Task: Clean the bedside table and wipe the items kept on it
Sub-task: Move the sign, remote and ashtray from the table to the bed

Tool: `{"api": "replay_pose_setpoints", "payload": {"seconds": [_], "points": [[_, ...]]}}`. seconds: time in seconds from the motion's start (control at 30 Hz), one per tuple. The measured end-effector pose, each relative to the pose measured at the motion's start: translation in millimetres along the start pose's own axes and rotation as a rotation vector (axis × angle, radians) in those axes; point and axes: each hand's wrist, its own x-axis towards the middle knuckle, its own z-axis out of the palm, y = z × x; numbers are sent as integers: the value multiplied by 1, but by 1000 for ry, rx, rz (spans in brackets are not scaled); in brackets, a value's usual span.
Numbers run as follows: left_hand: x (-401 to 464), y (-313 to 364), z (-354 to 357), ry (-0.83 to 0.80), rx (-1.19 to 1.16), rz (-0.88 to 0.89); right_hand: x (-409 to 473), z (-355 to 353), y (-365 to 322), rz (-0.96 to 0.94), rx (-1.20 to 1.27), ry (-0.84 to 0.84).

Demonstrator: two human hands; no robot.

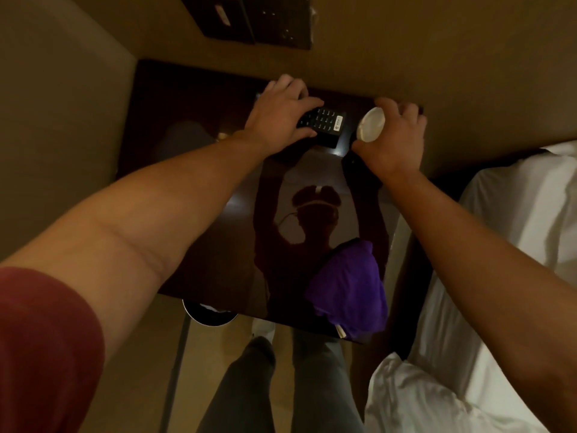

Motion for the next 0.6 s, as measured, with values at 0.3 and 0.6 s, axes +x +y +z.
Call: {"api": "replay_pose_setpoints", "payload": {"seconds": [0.3,0.6], "points": [[-64,36,-7,67,-129,-5,-76,-19,3,62,115,32],[-151,72,-24,86,-72,252,-216,-22,-1,170,174,213]]}}
